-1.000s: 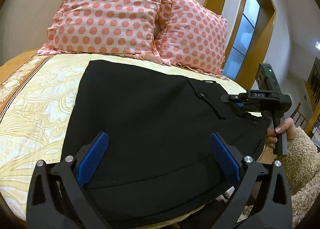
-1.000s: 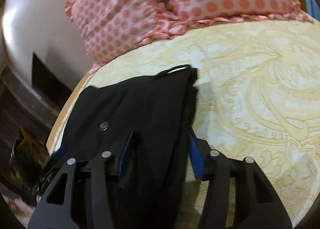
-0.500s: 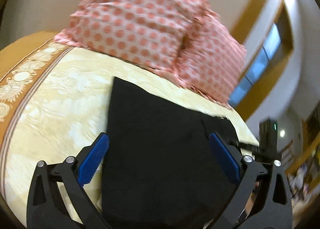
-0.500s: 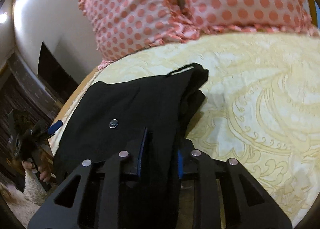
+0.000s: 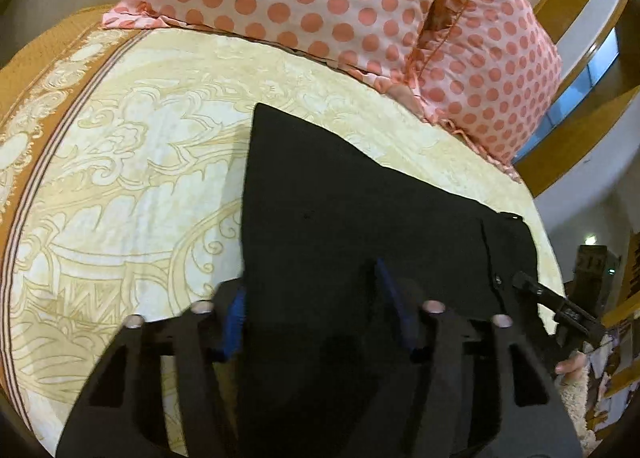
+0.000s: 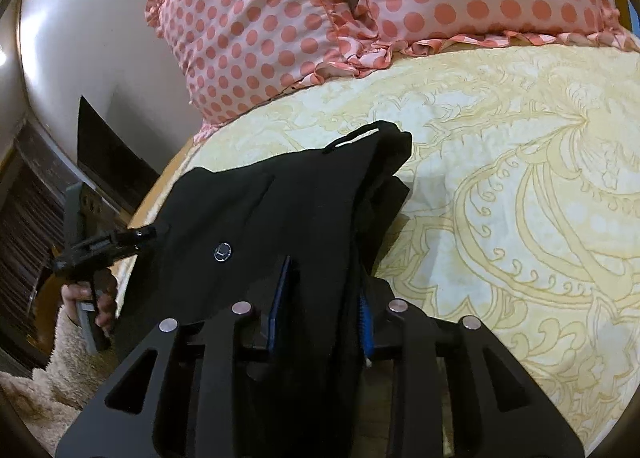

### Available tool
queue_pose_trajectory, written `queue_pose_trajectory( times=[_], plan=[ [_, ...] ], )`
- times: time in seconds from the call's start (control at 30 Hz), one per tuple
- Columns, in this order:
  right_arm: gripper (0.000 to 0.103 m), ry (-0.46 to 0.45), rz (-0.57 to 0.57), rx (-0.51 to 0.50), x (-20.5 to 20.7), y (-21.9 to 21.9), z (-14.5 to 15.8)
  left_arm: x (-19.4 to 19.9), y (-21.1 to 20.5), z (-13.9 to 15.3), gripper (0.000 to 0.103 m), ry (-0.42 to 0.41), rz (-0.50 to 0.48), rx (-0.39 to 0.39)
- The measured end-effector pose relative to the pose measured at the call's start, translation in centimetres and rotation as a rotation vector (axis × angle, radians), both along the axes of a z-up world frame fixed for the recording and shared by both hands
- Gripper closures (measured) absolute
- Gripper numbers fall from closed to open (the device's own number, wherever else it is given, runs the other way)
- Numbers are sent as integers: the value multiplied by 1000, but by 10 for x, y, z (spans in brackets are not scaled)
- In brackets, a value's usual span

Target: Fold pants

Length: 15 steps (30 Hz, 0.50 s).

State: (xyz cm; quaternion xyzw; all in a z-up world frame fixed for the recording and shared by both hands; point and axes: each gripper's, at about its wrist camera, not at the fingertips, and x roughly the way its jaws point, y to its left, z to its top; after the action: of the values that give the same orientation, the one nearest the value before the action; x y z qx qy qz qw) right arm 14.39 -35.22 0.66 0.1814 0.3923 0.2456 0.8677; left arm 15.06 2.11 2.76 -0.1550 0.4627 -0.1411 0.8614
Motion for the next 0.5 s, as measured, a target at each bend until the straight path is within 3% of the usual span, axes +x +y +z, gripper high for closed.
queue_pose_trajectory(
  times=[0.1,0.13,0.3,0.5],
  plan=[
    [83,-51,10,-47,-7,7,8,-5,3,5,91,-23,13,23],
    [85,-61,11,-46,-8,7,11,-5,3,7,94,-29,8,18],
    [87,-104,21,-46,-6,11,30,-9,-11,26,96,-89,-10,72],
    [89,-164,0,-104,14,13,55,10,-28,57,96,-170,-20,73]
  ],
)
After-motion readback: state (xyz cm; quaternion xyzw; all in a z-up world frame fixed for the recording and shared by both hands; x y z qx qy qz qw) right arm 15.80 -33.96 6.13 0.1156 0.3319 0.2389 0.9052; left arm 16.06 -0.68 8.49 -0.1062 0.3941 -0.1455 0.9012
